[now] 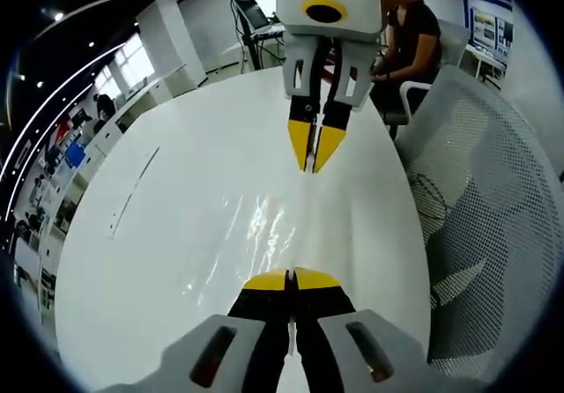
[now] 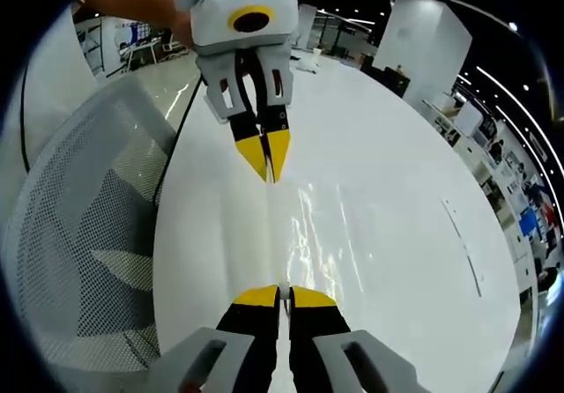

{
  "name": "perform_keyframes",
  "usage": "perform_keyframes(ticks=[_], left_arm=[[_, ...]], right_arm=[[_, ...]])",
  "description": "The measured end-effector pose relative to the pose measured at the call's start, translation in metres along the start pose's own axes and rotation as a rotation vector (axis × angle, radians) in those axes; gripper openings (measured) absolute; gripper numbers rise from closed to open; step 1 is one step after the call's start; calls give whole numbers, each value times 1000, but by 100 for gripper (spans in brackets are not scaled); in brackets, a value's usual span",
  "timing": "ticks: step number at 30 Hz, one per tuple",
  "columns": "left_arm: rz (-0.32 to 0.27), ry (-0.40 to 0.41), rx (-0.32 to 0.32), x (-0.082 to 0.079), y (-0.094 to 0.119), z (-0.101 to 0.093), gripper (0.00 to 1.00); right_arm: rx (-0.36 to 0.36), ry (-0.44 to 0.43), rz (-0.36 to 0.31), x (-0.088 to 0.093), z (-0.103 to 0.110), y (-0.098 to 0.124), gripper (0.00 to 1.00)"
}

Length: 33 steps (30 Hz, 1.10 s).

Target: Open the resealable bag by pulling the two sides of the seal apart until the entire bag opening is separated and visibly accessible.

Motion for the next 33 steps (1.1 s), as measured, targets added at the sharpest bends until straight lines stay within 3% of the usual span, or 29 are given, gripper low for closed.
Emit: perform_keyframes(ticks=[13, 25, 33], left_arm=[[3, -5, -9, -1, 3, 0, 0], [6, -56, -12, -1, 2, -1, 0], [6, -78, -19, 0, 3, -2, 0]], right_arm=[[8, 6, 11, -3, -3, 2, 0], [6, -2, 24, -2, 1, 0, 0], [-28, -51, -62, -15, 2, 5, 6]])
Point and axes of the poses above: the point that each gripper's makers call its tool centre point, and the gripper's own axes: y roughly backward along the fingers, z roughly to its left, x roughly out of its underside, the point moved 8 cm from there along y, roughly backward along the fingers, and after that the axes turned 2 degrees about -z, right-handed, at the moved point
